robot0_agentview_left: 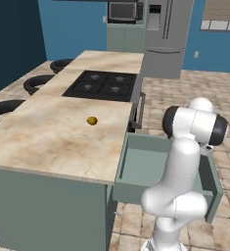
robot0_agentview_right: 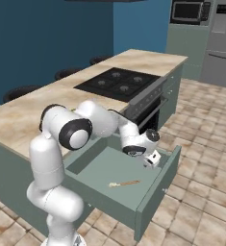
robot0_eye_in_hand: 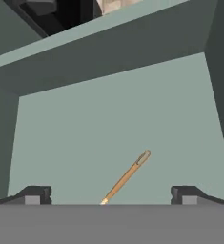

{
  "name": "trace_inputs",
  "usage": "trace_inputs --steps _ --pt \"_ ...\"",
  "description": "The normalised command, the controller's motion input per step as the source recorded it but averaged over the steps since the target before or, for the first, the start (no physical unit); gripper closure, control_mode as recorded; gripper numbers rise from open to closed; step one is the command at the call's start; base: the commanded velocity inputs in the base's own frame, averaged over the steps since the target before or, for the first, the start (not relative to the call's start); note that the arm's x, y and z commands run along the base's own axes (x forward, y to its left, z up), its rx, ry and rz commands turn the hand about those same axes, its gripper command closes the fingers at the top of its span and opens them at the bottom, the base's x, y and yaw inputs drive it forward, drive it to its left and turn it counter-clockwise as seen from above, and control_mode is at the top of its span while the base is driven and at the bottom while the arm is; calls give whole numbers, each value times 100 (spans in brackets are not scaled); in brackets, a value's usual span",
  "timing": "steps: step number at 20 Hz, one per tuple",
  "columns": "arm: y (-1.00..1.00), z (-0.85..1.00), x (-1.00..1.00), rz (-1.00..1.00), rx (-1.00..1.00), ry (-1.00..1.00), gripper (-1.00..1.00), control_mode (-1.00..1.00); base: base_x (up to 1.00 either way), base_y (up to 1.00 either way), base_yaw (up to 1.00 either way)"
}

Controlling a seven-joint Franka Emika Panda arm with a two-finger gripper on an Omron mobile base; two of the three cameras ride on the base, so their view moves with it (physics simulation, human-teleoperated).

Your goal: Pick the wooden spoon from the drawer and place it on the counter.

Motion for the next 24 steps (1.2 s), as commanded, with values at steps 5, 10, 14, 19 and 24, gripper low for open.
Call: trace_inputs --steps 5,10,14,19,24 --pt "0 -7 57 0 -9 28 -100 -100 0 0 0" --pt "0 -19 40 0 -8 46 -100 -100 0 0 0" --pt "3 -45 14 0 0 27 -100 -100 0 0 0" --pt "5 -69 2 -1 0 20 -100 -100 0 0 0" --pt "9 -73 0 -9 0 11 -100 -100 0 0 0"
